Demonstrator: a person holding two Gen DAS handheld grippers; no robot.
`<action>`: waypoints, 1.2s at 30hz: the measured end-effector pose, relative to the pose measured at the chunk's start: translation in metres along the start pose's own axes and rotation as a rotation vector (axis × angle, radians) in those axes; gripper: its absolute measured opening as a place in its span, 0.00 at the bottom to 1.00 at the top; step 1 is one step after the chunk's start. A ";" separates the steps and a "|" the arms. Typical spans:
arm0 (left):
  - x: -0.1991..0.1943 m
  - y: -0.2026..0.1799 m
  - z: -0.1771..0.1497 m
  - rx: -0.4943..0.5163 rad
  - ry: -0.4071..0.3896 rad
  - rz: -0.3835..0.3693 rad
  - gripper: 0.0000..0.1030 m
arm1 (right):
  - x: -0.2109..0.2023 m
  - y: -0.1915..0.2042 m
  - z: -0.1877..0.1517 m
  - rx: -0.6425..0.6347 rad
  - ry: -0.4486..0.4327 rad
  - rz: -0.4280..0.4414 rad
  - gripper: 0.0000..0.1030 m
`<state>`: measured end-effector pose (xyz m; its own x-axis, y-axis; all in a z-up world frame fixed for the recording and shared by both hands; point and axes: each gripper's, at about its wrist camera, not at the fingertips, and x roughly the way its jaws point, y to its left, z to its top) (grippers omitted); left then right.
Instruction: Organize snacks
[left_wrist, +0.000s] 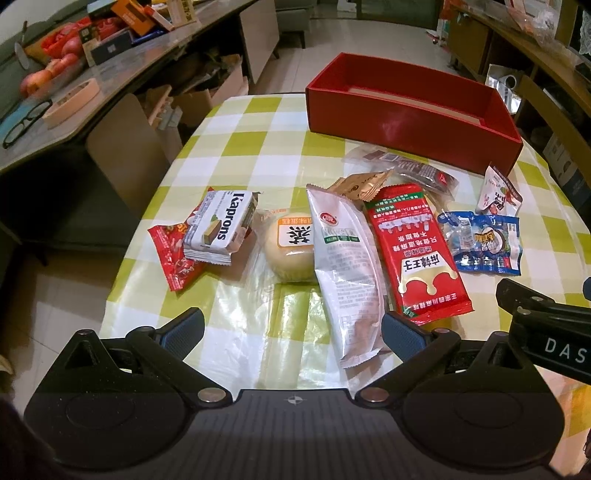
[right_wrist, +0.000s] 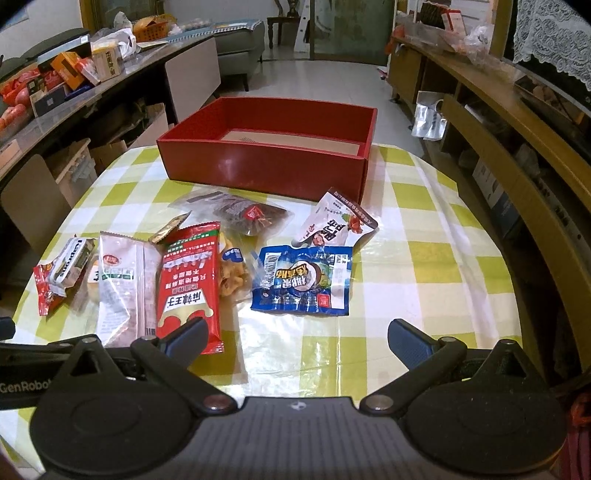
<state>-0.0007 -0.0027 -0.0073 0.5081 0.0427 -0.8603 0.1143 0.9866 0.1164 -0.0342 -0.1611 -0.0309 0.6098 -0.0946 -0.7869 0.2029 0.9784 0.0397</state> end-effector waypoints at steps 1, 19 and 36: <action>0.000 0.000 0.000 0.002 0.000 0.001 1.00 | 0.000 0.000 0.000 0.000 0.001 0.000 1.00; -0.001 -0.001 -0.001 0.006 -0.007 0.003 1.00 | 0.003 0.000 -0.001 -0.003 0.011 -0.004 1.00; -0.004 -0.002 -0.002 0.028 -0.019 0.003 1.00 | 0.006 0.002 -0.002 -0.014 0.024 -0.009 1.00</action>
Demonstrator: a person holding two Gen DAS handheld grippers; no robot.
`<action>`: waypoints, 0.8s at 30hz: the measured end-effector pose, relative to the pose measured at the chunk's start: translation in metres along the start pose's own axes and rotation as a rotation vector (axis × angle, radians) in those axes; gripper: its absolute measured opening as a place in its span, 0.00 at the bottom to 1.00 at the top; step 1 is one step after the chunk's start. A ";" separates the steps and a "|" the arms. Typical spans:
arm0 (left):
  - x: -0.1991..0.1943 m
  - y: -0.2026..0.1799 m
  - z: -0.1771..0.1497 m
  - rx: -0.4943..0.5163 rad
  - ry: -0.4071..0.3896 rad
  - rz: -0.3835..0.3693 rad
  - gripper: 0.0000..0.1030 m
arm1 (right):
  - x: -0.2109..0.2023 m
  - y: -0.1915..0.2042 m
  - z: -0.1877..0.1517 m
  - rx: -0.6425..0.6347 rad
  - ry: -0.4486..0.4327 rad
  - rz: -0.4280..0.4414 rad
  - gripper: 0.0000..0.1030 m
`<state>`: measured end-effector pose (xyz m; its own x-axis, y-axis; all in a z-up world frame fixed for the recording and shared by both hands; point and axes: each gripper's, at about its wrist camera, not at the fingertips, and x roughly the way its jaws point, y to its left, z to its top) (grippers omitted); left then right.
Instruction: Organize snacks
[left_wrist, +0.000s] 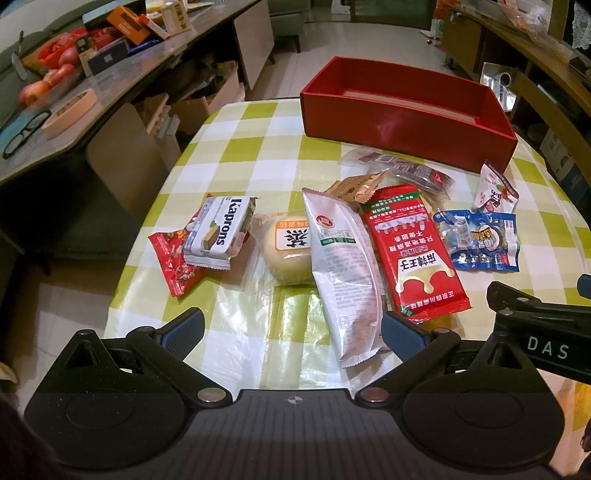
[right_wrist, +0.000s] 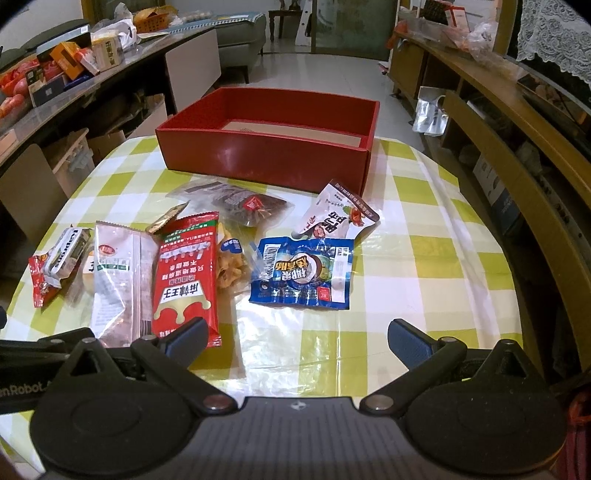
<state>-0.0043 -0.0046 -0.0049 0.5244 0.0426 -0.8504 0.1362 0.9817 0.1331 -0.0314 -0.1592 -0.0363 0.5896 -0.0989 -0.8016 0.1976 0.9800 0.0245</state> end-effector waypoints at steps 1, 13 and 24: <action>0.000 0.000 0.000 0.002 -0.002 0.002 1.00 | 0.000 0.000 0.000 -0.001 0.000 0.000 1.00; 0.000 0.000 0.000 0.004 -0.004 0.005 1.00 | 0.001 0.003 0.000 -0.005 0.001 0.000 1.00; 0.001 0.009 -0.001 -0.007 -0.002 0.011 1.00 | 0.002 0.013 0.003 -0.026 -0.003 0.001 1.00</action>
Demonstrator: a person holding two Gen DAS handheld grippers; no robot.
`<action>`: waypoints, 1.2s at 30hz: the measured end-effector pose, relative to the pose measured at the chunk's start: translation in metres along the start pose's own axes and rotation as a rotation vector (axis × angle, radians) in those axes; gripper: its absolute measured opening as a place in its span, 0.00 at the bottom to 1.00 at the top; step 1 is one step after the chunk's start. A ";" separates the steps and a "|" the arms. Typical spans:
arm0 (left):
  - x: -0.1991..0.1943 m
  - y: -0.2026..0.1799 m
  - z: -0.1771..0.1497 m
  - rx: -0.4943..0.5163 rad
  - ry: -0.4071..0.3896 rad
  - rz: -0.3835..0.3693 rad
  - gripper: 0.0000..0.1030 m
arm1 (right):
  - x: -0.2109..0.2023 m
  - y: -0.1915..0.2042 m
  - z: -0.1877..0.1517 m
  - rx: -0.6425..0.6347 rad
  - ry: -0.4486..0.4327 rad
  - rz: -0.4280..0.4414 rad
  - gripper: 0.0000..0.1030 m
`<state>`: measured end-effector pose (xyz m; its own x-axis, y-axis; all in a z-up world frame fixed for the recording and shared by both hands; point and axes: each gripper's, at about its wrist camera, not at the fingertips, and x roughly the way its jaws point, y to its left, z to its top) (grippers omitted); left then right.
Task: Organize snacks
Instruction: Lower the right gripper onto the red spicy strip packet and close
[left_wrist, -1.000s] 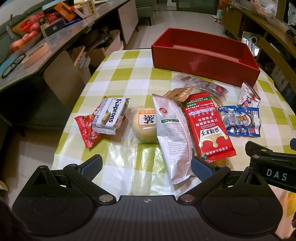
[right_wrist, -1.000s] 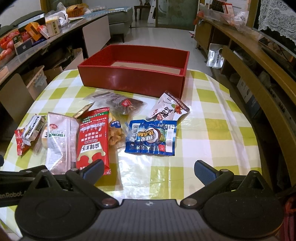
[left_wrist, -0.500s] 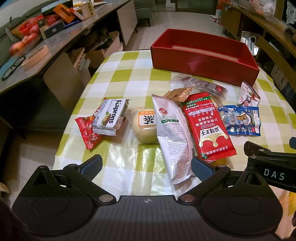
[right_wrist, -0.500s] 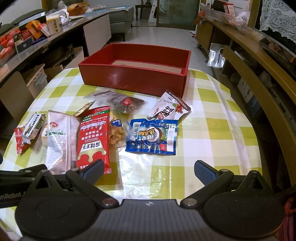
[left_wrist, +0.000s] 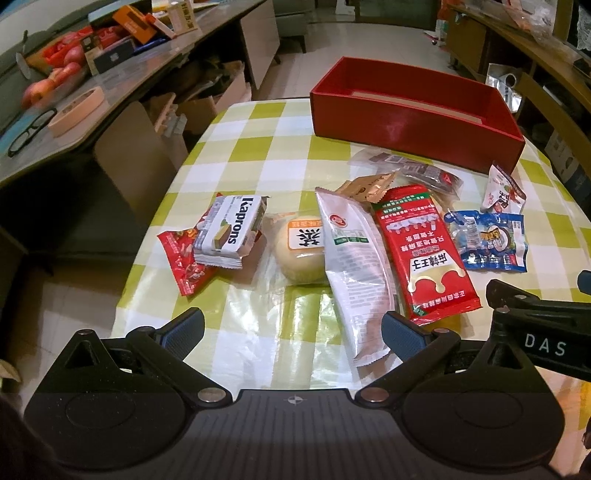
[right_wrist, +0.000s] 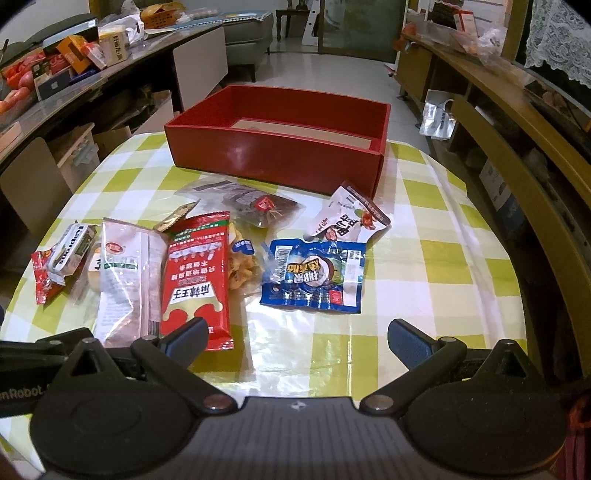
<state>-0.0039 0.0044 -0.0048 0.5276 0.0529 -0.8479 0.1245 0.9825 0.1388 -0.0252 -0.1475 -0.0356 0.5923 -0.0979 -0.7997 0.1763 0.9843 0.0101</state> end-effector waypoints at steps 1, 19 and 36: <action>0.000 0.001 0.000 -0.001 -0.002 0.002 1.00 | 0.000 0.001 0.000 -0.003 -0.001 0.000 1.00; 0.005 0.042 0.003 -0.087 0.029 0.037 1.00 | 0.017 0.046 0.020 -0.101 0.016 0.079 1.00; 0.011 0.057 0.003 -0.104 0.067 -0.020 1.00 | 0.068 0.079 0.033 -0.181 0.119 0.070 0.69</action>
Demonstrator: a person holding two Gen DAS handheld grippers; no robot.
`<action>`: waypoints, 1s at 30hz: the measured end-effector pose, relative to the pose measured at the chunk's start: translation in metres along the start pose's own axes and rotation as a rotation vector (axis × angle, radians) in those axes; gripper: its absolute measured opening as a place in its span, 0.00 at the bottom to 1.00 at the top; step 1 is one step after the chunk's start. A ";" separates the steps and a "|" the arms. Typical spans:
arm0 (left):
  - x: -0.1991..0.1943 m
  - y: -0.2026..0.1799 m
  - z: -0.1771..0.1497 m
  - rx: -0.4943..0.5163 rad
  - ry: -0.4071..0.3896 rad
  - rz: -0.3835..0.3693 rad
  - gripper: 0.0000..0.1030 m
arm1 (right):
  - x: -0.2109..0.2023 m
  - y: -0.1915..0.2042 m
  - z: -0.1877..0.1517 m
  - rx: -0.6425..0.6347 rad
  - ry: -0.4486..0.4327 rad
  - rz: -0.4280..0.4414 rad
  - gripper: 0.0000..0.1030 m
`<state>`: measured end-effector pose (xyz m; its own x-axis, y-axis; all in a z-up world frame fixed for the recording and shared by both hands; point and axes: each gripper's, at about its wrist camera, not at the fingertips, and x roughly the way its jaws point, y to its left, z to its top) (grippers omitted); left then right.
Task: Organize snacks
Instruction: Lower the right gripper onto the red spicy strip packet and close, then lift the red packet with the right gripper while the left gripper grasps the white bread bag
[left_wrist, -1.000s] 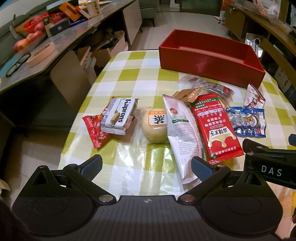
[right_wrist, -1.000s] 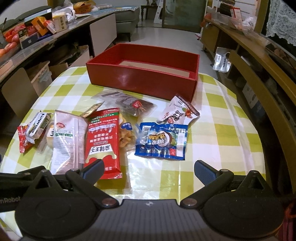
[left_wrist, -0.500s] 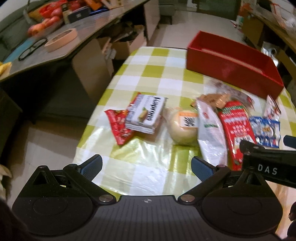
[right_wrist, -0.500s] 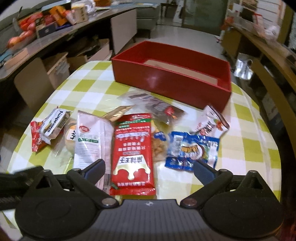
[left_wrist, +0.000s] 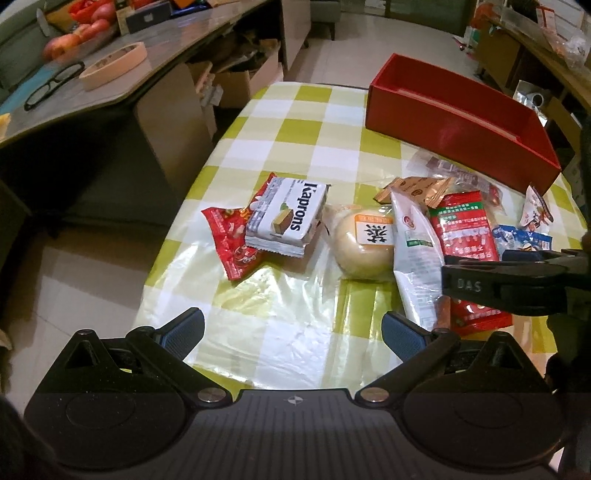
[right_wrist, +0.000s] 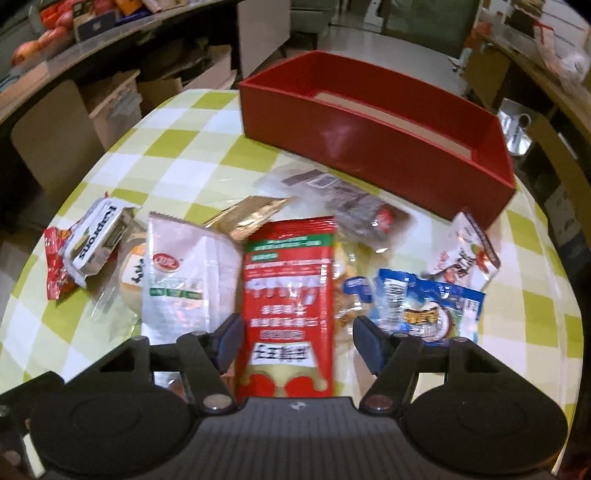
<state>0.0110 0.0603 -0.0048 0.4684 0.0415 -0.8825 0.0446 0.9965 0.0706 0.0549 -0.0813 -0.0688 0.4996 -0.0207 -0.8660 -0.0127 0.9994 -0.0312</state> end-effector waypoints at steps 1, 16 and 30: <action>0.002 0.000 0.000 0.002 0.006 0.001 1.00 | 0.003 0.002 -0.001 -0.013 0.016 -0.008 0.69; 0.009 -0.007 -0.003 0.030 0.049 0.002 1.00 | -0.004 0.005 -0.011 -0.085 0.030 0.036 0.54; 0.016 -0.028 -0.002 0.050 0.079 -0.002 1.00 | -0.029 -0.019 -0.023 -0.079 0.000 0.062 0.52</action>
<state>0.0157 0.0329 -0.0220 0.3974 0.0476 -0.9164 0.0906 0.9917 0.0908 0.0210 -0.1006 -0.0540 0.4961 0.0414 -0.8673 -0.1119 0.9936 -0.0166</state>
